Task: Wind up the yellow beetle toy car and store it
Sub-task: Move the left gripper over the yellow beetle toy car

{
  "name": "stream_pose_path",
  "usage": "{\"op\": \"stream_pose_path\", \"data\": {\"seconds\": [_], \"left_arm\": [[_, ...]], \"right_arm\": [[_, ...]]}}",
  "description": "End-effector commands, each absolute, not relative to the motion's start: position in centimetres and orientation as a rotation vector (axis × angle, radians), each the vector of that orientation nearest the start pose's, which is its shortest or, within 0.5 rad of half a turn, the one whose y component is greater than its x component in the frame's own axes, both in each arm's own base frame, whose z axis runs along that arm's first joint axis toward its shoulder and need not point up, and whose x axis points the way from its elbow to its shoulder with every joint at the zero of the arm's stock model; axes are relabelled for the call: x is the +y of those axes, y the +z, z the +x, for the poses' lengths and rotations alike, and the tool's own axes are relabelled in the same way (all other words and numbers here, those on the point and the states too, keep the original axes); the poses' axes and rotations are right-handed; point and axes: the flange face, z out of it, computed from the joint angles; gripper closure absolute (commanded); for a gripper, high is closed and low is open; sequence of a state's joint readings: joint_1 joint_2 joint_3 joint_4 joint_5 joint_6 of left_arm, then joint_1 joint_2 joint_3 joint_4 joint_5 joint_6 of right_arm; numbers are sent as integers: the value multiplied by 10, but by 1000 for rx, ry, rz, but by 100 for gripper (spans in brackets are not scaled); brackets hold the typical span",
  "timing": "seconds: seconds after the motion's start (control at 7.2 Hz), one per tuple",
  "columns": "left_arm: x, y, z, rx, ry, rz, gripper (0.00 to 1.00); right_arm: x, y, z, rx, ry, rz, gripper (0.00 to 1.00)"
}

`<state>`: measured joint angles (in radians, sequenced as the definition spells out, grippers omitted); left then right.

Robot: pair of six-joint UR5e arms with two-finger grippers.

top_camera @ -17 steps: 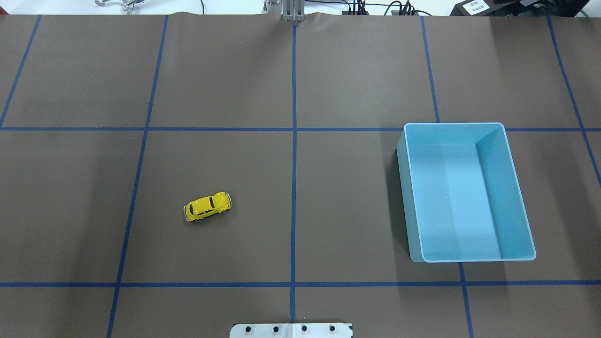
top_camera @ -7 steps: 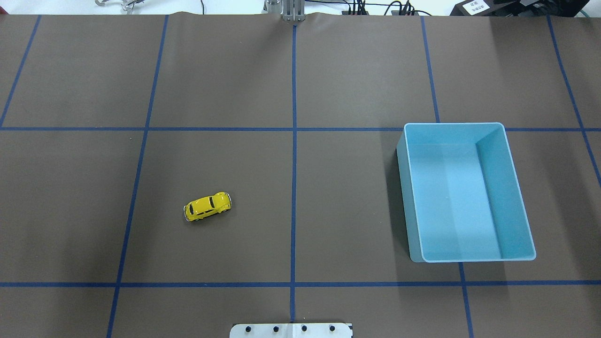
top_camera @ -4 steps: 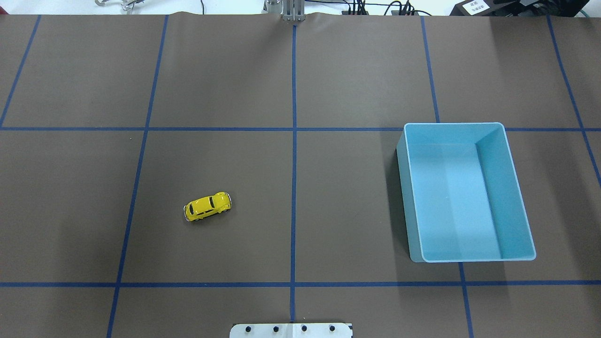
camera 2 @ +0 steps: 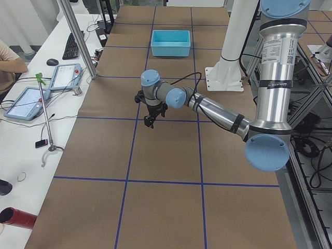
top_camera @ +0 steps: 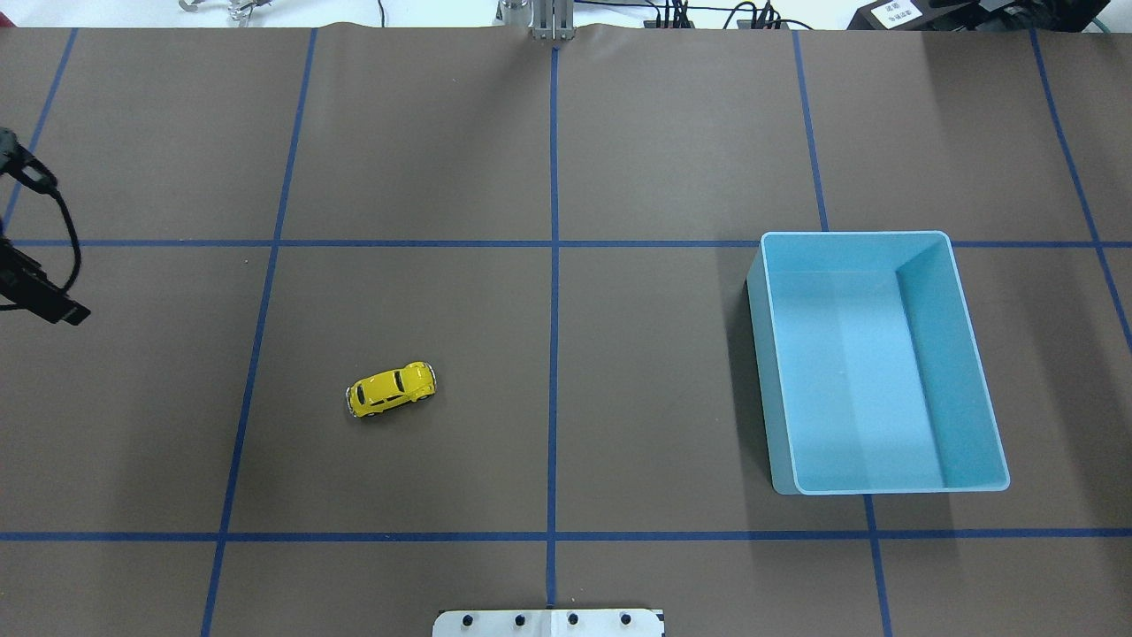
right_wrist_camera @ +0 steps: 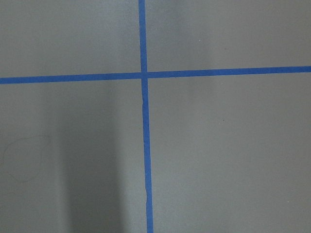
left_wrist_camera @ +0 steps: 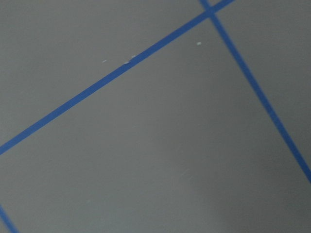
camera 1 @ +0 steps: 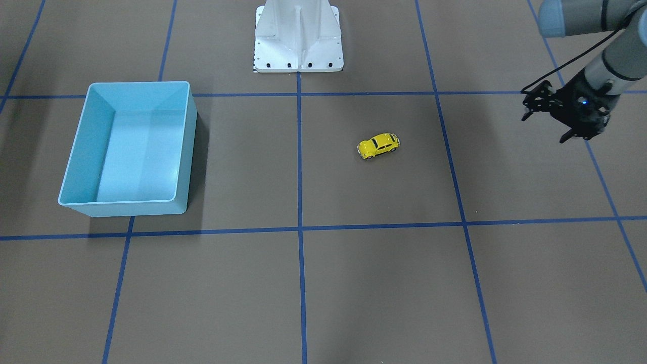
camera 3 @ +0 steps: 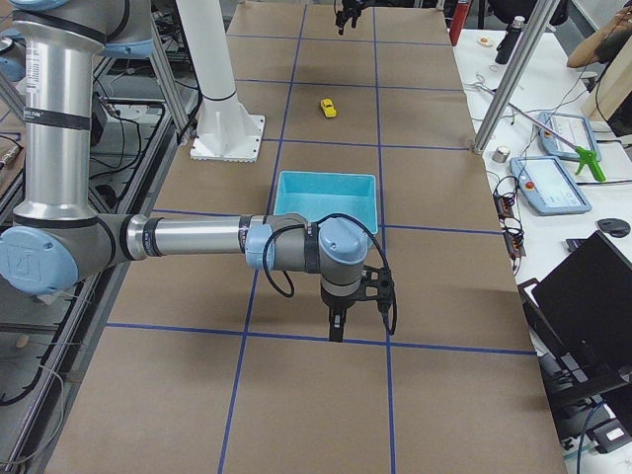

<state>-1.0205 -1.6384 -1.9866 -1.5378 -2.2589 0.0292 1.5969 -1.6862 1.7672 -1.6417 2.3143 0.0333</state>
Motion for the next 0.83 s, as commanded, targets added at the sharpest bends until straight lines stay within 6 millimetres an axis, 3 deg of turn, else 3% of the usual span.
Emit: {"op": "stream_pose_path", "data": {"seconds": [0.0, 0.28, 0.56, 0.69], "left_arm": [[-434, 355, 292, 736, 887, 296, 0], [-404, 308, 373, 617, 1026, 370, 0], [-382, 290, 418, 443, 1091, 350, 0], [-388, 279, 427, 386, 1093, 390, 0]], "right_arm": [[-440, 626, 77, -744, 52, 6, 0], [-439, 626, 77, -744, 53, 5, 0], [-439, 626, 77, -744, 52, 6, 0], [-439, 626, 77, -743, 52, 7, 0]]}}
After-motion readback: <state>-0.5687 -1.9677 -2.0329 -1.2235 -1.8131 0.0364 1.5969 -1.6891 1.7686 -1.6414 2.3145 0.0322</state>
